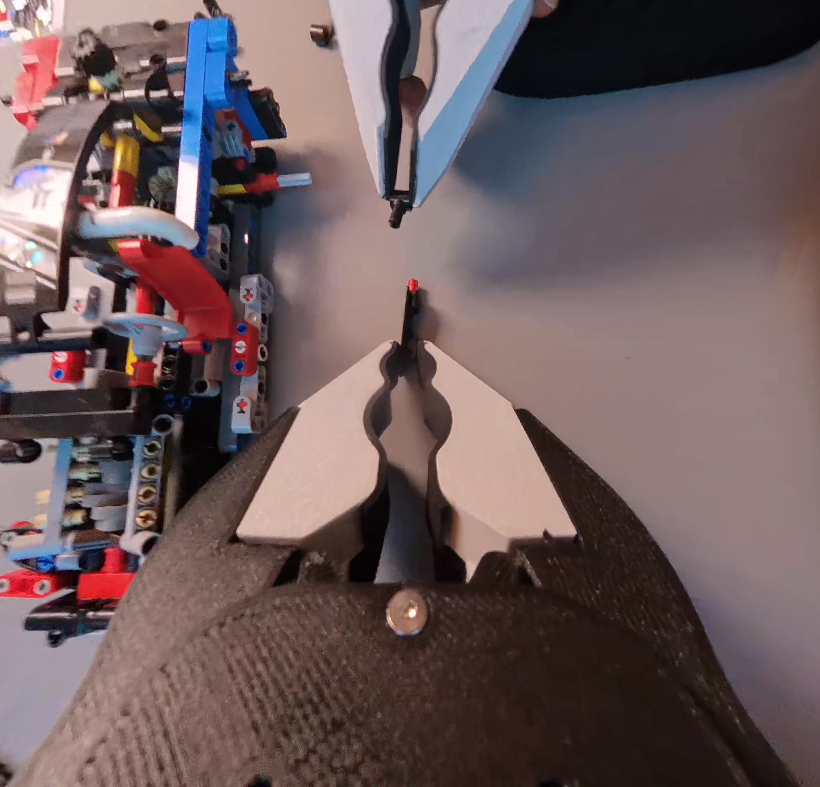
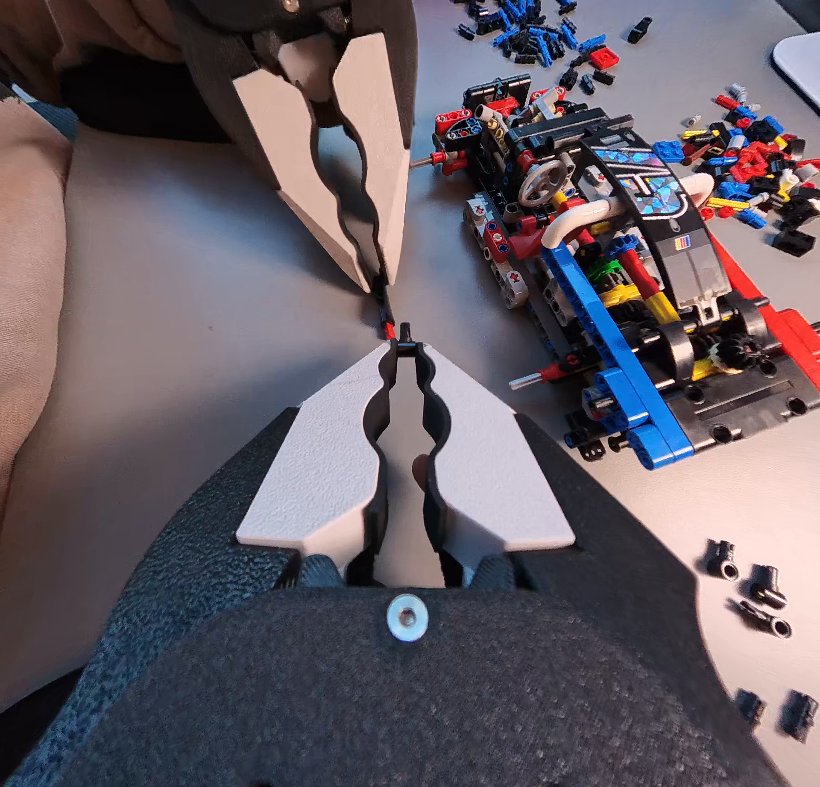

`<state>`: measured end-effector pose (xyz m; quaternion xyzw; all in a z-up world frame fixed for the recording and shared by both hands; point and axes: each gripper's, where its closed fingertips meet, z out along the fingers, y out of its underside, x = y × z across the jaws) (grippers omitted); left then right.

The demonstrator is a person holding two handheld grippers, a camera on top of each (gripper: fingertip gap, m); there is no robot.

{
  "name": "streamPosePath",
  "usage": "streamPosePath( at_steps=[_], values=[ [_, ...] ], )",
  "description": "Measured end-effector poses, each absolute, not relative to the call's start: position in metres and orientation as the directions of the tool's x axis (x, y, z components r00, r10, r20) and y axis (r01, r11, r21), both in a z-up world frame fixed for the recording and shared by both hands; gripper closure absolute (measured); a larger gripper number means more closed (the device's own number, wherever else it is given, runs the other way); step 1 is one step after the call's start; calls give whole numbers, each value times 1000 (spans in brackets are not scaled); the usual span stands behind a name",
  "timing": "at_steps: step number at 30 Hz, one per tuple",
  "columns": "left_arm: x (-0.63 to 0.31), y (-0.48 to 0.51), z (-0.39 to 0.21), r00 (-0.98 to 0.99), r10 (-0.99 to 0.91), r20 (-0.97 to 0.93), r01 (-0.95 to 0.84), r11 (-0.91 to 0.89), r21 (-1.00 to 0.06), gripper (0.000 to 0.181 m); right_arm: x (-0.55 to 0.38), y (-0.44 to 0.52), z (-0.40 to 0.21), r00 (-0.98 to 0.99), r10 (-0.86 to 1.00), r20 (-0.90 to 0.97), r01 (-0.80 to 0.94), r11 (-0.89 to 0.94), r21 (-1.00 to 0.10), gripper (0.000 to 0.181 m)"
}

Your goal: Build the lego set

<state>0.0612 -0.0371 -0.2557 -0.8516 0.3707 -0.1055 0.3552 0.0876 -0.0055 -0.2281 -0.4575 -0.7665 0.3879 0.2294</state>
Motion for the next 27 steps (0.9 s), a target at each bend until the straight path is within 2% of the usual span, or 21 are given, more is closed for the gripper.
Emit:
streamPosePath(
  at_steps=[4, 6, 10, 13, 19, 27],
  values=[
    [75, -47, -249, 731, -609, 309, -277, -678, -681, 176, 85, -22, -213, -524, 851, 28, 432, 294, -853, 176],
    [78, -49, -247, 713, -577, 399, -217, -722, -657, 176, 83, -33, -211, -549, 834, 56, 401, 322, -858, 176],
    [77, -51, -250, 723, -578, 377, -247, -726, -641, 173, 81, -38, -238, -576, 810, 115, 480, 448, -754, 176],
    [76, -52, -251, 731, -593, 338, -278, -711, -646, 171, 76, -36, -246, -573, 813, 104, 522, 460, -718, 176],
    [64, -50, -252, 766, -605, 219, -334, -665, -668, 154, 64, -31, -256, -575, 807, 133, 571, 513, -641, 175],
    [65, -51, -253, 760, -649, 25, -439, -541, -718, 154, 70, -30, -248, -566, 820, 84, 573, 465, -675, 176]
  ],
)
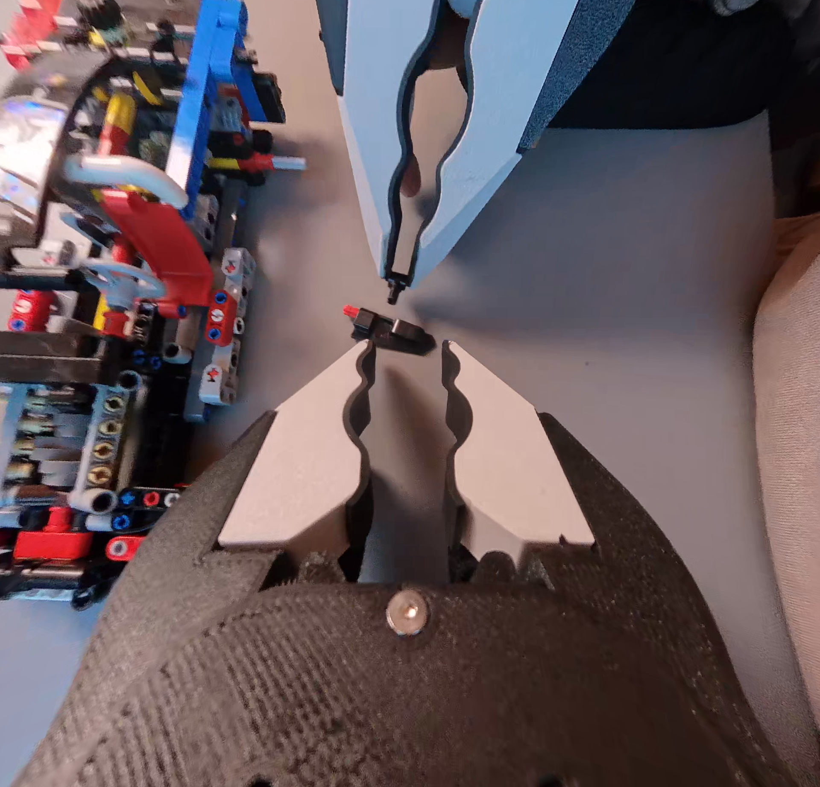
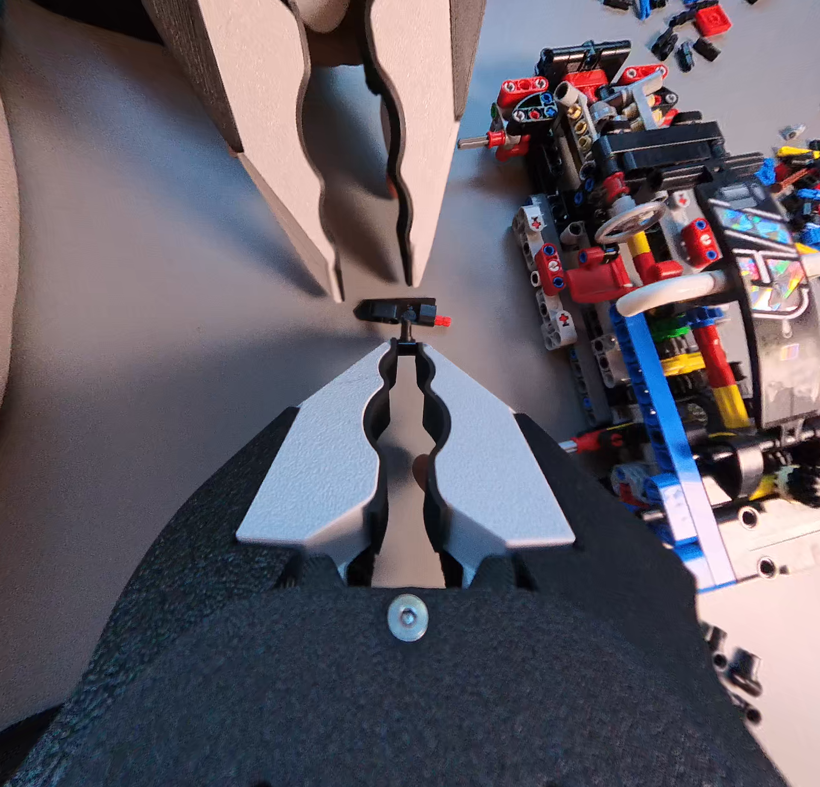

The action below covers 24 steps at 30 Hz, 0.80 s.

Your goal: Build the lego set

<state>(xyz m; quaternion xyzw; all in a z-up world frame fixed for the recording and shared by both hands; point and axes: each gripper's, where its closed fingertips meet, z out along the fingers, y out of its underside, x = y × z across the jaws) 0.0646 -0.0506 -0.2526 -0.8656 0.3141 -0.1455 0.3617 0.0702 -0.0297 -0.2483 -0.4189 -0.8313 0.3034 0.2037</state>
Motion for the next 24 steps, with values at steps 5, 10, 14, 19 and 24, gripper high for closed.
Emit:
streamPosePath(
  at_steps=[5, 10, 14, 19, 24],
  values=[
    [69, -44, -239, 715, -696, -67, -480, -418, -772, 167, 73, -45, -240, -590, 806, 51, 527, 432, -732, 176],
    [77, -46, -229, 691, -720, -70, -464, -367, -806, 179, 73, -48, -231, -594, 801, 70, 489, 430, -759, 176],
    [78, -45, -225, 697, -714, -58, -438, -361, -823, 179, 73, -47, -226, -590, 802, 98, 453, 429, -782, 176],
    [74, -44, -199, 693, -683, 230, -129, -431, -893, 179, 70, -42, -197, -556, 816, 159, 293, 372, -881, 172],
    [71, -45, -179, 554, -638, 534, 166, -544, -822, 180, 71, -43, -177, -523, 795, 308, 132, 433, -892, 168]
  ],
)
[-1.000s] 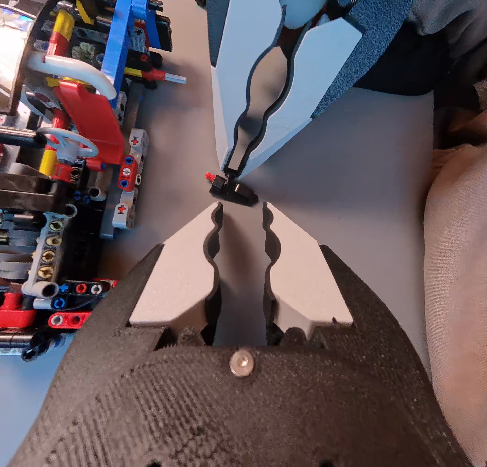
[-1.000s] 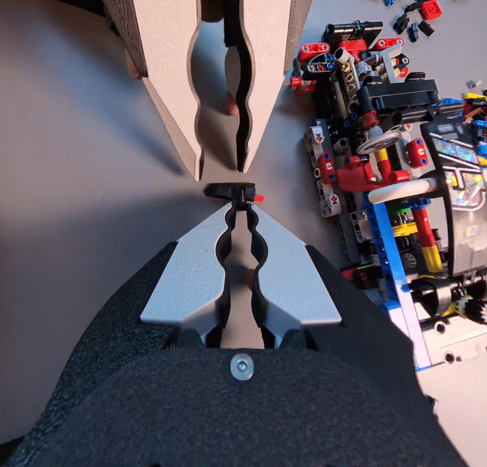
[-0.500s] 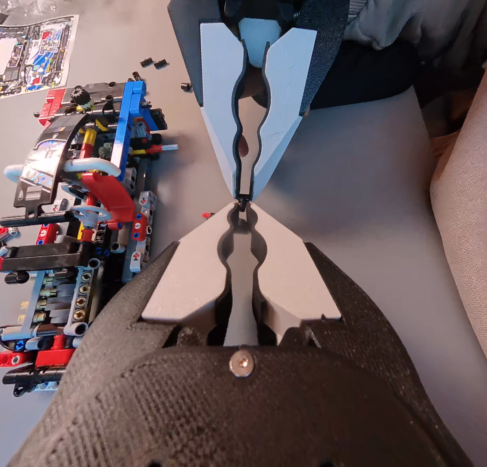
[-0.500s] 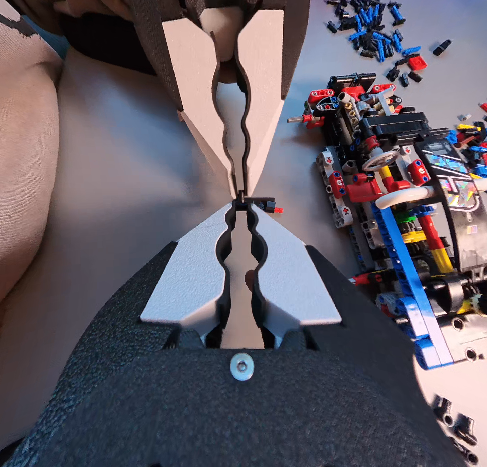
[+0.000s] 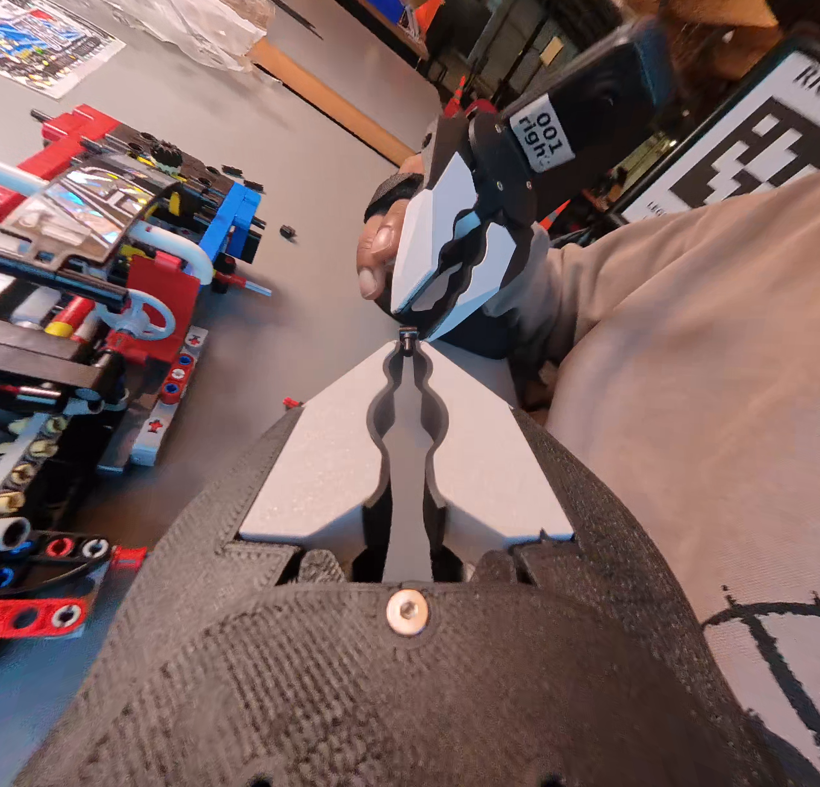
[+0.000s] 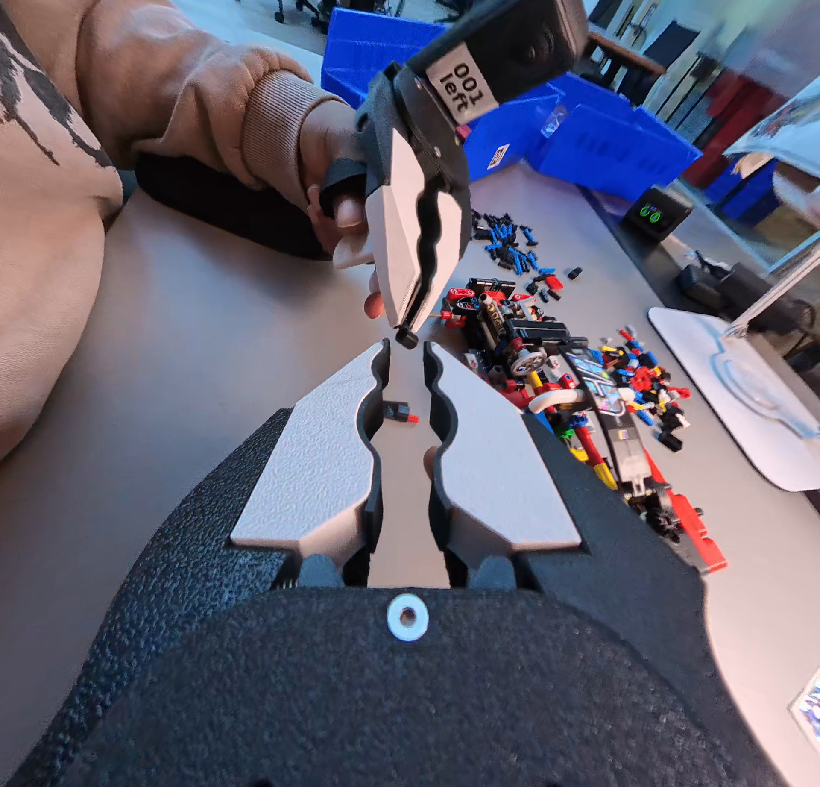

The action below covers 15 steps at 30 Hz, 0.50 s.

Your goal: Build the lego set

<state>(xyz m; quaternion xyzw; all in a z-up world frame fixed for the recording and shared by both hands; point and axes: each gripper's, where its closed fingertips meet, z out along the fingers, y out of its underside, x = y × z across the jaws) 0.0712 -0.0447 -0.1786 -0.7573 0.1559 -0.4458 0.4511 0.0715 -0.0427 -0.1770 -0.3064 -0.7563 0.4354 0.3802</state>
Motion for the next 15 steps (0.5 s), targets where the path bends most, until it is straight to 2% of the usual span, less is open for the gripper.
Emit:
streamPosePath(
  at_steps=[6, 15],
  values=[
    [77, -47, -174, 445, -617, 649, 248, -611, -751, 180, 71, -48, -175, -517, 766, 382, 84, 490, -867, 172],
    [82, -50, -179, 418, -605, 678, 239, -647, -724, 180, 75, -53, -181, -539, 725, 428, 71, 545, -835, 175]
  ],
)
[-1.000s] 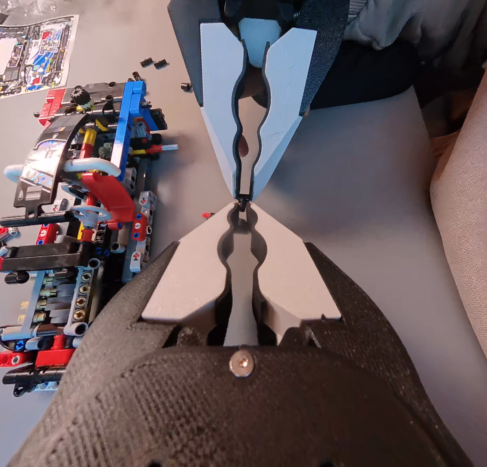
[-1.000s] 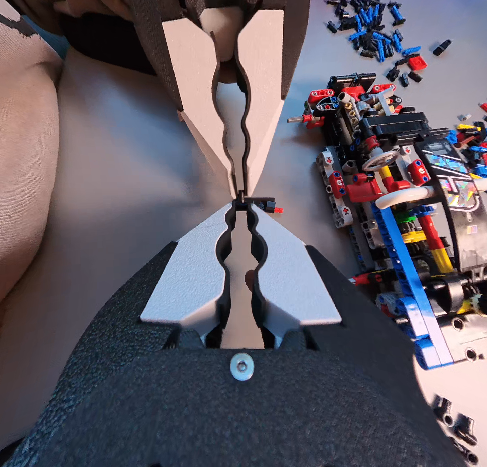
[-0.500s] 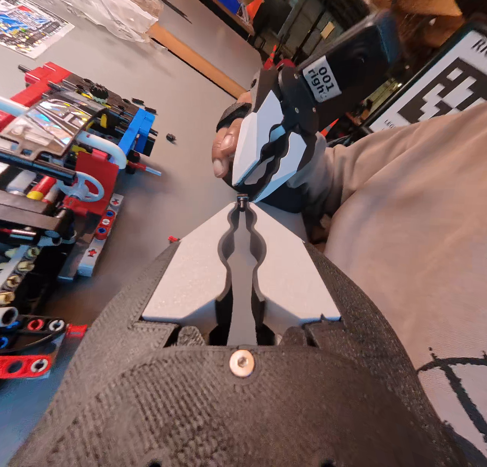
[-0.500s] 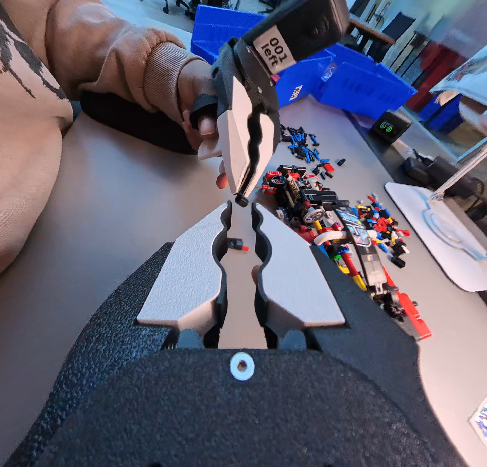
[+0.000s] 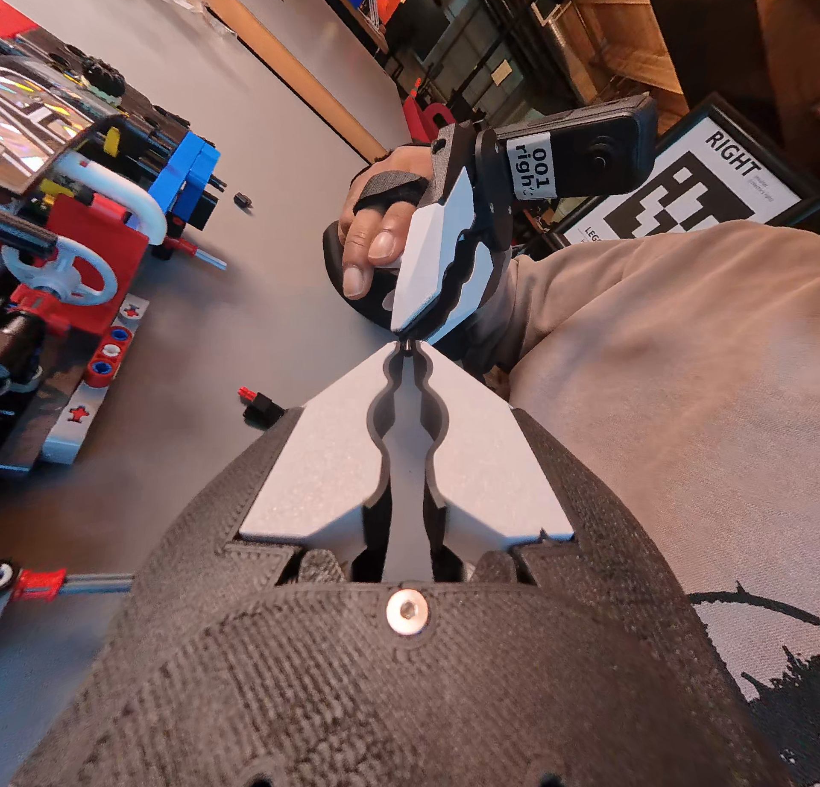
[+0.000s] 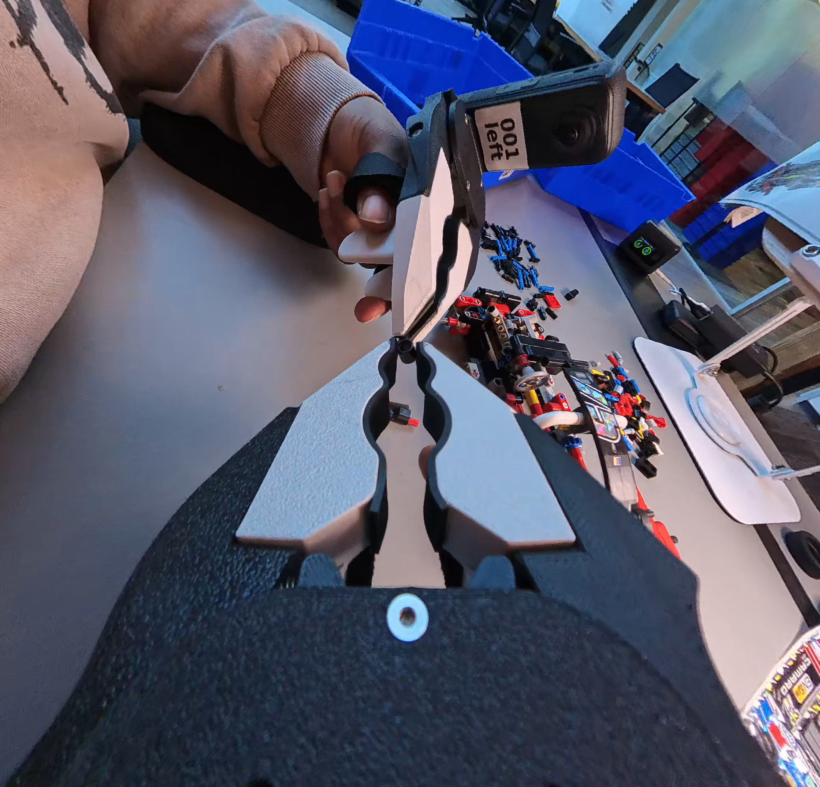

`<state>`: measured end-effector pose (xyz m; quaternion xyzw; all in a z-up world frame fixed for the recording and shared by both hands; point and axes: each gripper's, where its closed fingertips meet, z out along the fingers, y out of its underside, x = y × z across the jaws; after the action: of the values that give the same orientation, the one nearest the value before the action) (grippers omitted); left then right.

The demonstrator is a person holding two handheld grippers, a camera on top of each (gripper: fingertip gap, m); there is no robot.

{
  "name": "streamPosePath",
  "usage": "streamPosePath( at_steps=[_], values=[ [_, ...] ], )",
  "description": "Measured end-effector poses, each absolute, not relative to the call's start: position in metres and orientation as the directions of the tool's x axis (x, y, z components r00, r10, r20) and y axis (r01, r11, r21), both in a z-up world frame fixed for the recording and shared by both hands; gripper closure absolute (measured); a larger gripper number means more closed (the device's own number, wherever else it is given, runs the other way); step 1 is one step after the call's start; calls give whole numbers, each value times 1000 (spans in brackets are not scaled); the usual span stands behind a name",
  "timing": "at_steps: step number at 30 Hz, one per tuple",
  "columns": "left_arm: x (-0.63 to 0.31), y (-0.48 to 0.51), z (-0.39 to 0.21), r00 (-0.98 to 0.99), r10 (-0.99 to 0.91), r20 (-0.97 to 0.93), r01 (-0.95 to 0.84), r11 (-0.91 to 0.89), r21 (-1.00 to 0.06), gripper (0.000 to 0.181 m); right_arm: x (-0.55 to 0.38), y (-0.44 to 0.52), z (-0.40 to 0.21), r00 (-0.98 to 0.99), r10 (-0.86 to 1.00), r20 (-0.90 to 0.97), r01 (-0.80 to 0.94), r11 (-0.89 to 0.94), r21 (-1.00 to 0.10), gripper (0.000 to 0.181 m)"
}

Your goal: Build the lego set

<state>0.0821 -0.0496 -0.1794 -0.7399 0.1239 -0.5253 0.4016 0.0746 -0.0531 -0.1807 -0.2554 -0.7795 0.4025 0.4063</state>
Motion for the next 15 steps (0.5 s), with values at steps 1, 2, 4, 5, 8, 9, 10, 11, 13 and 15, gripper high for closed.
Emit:
streamPosePath(
  at_steps=[1, 2, 4, 5, 8, 9, 10, 11, 13, 15],
  values=[
    [82, -49, -180, 422, -602, 678, 240, -647, -723, 180, 75, -52, -182, -543, 729, 417, 79, 539, -839, 175],
    [81, -48, -181, 430, -599, 676, 242, -644, -725, 180, 74, -51, -183, -543, 736, 404, 89, 529, -844, 176],
    [81, -46, -183, 446, -596, 667, 240, -639, -731, 180, 74, -50, -185, -545, 745, 385, 104, 516, -850, 175],
    [81, -46, -183, 454, -598, 660, 234, -635, -736, 180, 74, -50, -185, -547, 746, 380, 108, 513, -851, 175],
    [81, -47, -183, 482, -619, 620, 203, -609, -767, 180, 74, -51, -185, -550, 759, 349, 120, 485, -866, 175],
    [81, -47, -182, 493, -628, 602, 195, -595, -780, 180, 73, -50, -185, -550, 765, 337, 121, 472, -873, 174],
    [81, -47, -182, 501, -637, 586, 186, -582, -791, 180, 74, -50, -183, -550, 767, 330, 118, 463, -879, 174],
    [81, -47, -180, 510, -649, 565, 175, -564, -807, 180, 74, -50, -182, -551, 770, 321, 115, 451, -885, 174],
    [81, -47, -179, 546, -680, 489, 129, -509, -851, 179, 75, -51, -180, -560, 781, 278, 120, 408, -905, 173],
    [82, -48, -179, 579, -705, 408, 72, -455, -888, 179, 76, -51, -178, -569, 786, 241, 126, 374, -919, 173]
  ],
)
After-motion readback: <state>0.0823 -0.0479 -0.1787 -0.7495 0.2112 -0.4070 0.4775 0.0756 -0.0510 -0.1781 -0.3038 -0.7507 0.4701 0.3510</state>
